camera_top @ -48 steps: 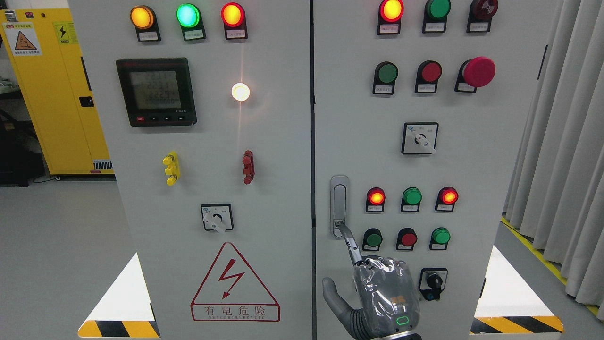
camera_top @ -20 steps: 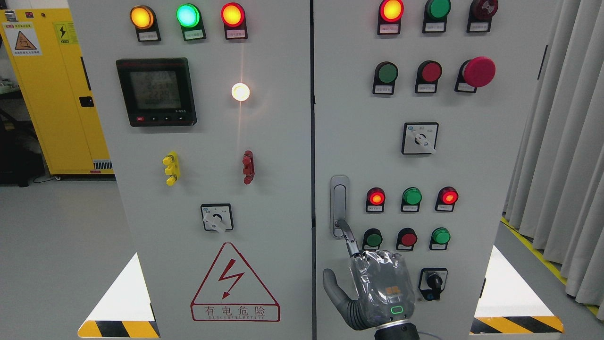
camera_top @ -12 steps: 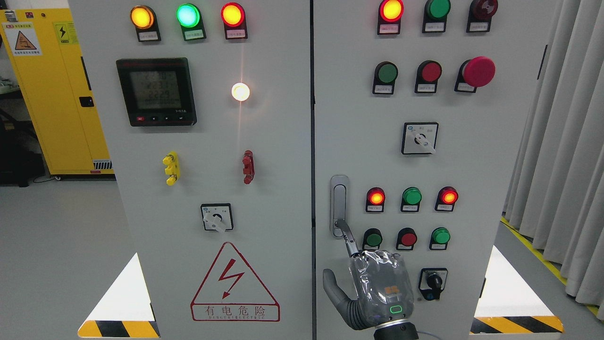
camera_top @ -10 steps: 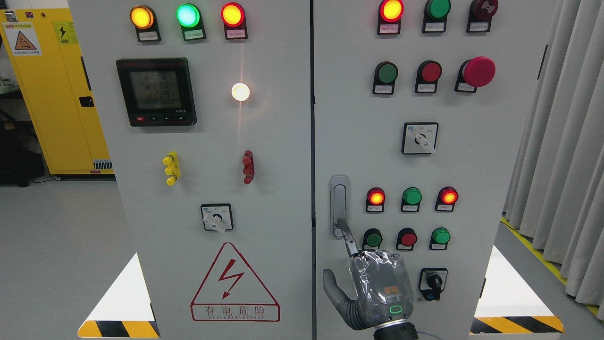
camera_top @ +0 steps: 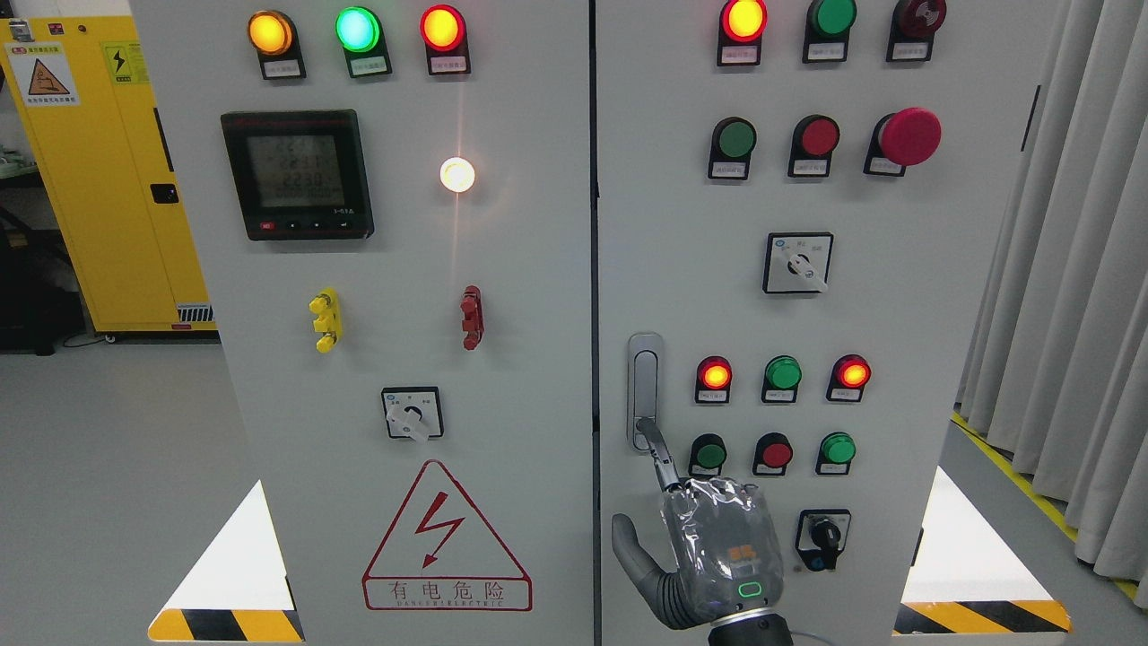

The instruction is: Release door handle

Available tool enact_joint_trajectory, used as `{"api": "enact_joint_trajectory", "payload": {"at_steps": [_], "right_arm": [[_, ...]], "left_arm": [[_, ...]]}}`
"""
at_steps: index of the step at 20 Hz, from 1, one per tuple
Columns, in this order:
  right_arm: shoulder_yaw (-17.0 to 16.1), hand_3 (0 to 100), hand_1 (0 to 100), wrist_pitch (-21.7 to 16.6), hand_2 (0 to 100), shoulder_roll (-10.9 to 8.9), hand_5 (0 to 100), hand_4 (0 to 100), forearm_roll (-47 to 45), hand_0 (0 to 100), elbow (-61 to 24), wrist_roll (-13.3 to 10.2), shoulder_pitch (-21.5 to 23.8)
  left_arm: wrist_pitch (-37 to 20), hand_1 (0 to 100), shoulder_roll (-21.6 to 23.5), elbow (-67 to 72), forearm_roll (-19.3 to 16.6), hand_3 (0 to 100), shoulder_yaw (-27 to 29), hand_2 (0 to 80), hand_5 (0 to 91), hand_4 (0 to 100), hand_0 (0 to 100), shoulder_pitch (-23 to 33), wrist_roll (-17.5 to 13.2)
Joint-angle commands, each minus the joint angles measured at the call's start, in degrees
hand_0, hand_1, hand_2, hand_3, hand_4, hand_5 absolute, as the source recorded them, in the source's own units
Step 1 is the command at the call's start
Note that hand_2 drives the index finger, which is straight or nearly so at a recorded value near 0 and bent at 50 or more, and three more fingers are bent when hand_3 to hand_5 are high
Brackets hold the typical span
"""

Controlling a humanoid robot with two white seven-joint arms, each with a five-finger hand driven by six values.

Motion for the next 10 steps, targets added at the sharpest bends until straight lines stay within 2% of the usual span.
{"api": "enact_joint_trajectory", "payload": {"at_steps": [1, 10], "right_arm": [[0.0, 100, 38, 0.0, 0, 0.06, 100, 100, 0.1, 55, 0.3, 0.2, 0.1], [-0.1, 100, 38, 0.5, 0, 0.06, 100, 100, 0.0, 56, 1.0, 0.5, 0.1]], "left_arm": [[0.0, 56, 0.0, -0.7, 0.0, 0, 0.0, 0.0, 0.0, 0, 12, 0.0, 0.0], [0.0, 56, 0.0, -0.7, 0.0, 0, 0.0, 0.0, 0.0, 0, 12, 0.0, 0.0]]}}
